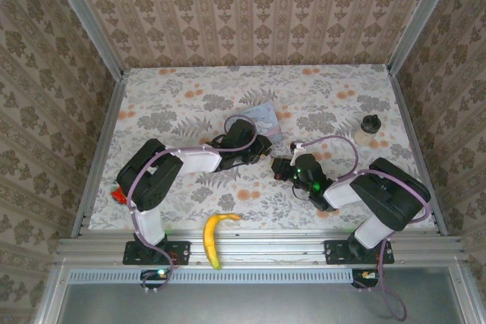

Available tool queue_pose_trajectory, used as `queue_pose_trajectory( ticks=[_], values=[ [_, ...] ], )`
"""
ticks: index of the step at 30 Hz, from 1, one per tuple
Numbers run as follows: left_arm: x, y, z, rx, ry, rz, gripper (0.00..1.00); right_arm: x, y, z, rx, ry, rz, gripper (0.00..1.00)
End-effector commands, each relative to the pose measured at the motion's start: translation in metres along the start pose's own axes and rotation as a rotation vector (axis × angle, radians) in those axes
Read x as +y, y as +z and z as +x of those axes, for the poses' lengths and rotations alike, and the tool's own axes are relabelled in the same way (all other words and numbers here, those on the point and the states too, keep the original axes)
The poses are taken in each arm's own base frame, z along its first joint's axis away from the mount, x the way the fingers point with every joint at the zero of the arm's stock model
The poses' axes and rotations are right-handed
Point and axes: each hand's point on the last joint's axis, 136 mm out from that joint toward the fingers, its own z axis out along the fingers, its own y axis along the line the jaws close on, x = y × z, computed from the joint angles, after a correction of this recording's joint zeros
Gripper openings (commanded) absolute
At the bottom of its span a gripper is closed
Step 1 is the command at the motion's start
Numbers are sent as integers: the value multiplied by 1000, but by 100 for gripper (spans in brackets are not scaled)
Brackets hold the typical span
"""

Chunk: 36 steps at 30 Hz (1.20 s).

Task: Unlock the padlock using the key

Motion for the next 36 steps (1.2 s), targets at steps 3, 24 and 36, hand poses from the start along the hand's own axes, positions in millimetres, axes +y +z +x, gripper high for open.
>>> queue_pose_trajectory(
  ticks=[3, 24, 36],
  values=[
    [48, -1, 57, 234, -156, -176, 0, 31, 7, -22, -24, 30, -152, 0],
    [42, 2, 59, 254, -170, -162, 0, 25, 7, -31, -34, 22, -179, 0],
    [40, 2, 61, 267, -168, -159, 0, 32, 14, -44, 71, 66, -224, 0]
  ],
)
